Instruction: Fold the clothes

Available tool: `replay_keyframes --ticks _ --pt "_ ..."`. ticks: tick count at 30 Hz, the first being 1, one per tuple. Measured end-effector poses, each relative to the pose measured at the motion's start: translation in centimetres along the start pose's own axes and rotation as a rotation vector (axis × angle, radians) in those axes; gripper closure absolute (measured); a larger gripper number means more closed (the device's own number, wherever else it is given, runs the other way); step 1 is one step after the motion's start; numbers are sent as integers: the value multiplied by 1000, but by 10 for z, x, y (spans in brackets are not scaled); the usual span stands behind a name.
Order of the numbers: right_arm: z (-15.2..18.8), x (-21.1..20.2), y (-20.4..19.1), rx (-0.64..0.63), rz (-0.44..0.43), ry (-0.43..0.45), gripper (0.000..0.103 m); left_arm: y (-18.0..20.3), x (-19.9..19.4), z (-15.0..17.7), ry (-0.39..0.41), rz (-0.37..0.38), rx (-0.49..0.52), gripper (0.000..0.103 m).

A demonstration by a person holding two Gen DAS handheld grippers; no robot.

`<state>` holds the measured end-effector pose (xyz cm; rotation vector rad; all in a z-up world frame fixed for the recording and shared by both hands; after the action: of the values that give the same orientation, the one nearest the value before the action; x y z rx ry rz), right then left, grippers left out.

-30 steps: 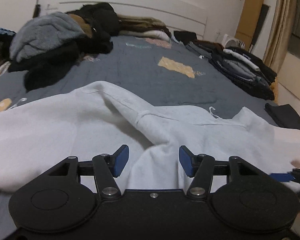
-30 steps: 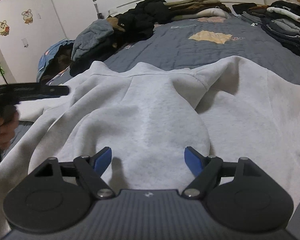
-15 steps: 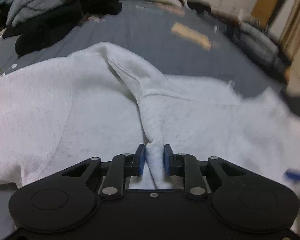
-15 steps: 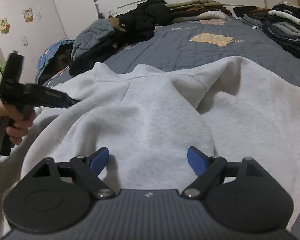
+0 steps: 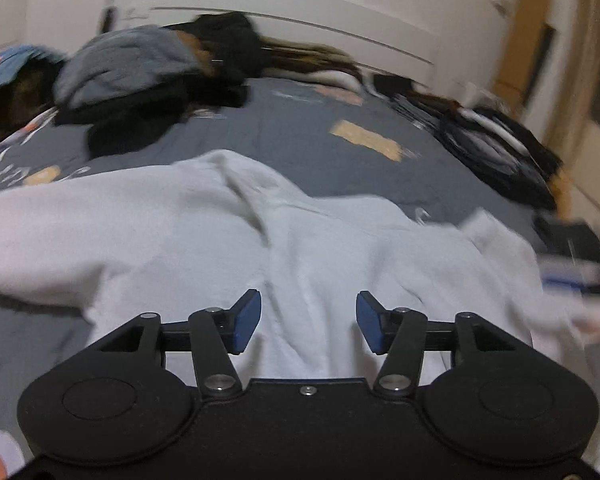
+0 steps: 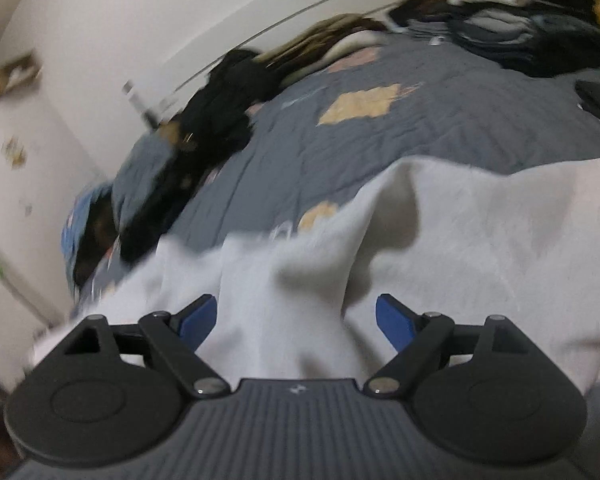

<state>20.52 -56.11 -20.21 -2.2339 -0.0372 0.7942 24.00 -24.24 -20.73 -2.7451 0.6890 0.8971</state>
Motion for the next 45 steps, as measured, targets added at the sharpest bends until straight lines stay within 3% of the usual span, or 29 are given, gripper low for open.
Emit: replay_keyframes --ticks 4,9,12,13,14,16,18,23,26,29,33,37,40,45 --pt "-42 37 5 12 75 1 17 15 20 7 -33 31 63 51" --pt "-71 100 29 90 195 -67 17 16 31 19 -83 41 65 49" --pt "-71 111 34 178 142 -50 19 14 35 24 -96 42 62 49" --pt "-72 114 36 207 125 -45 27 14 36 26 -101 42 61 49" --pt "-72 118 38 236 107 -39 53 14 38 27 -105 43 59 48" --pt "-73 124 41 295 71 -29 89 13 39 29 -108 46 62 48" --pt "-74 131 45 353 35 -18 95 12 39 29 -107 50 65 48" --pt "-72 136 70 549 -79 36 97 12 38 30 -101 53 61 48" --pt "-56 141 95 752 -143 44 95 13 39 31 -102 52 64 48" --pt "-46 139 104 785 -79 25 94 11 39 30 -104 57 58 48" --pt "-56 117 72 495 -7 -13 93 12 37 28 -112 56 65 48" --pt "-57 113 66 480 11 -34 90 3 30 9 -93 68 64 41" --pt "-57 114 67 487 25 -28 89 -26 27 -20 -30 65 -17 36" --pt "-58 121 76 532 34 5 88 -74 77 -67 -40 91 -190 36"
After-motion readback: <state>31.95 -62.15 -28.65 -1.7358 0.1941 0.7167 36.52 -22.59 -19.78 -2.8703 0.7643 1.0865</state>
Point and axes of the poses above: each gripper's, at about its wrist camera, not at the fingertips, and x roughly the way its jaws point, y to its right, z to its underside, the point moved 8 cm from there along x, roughly the way its jaws point, and after that the axes turned 14 degrees about x, right-handed, at the moved point
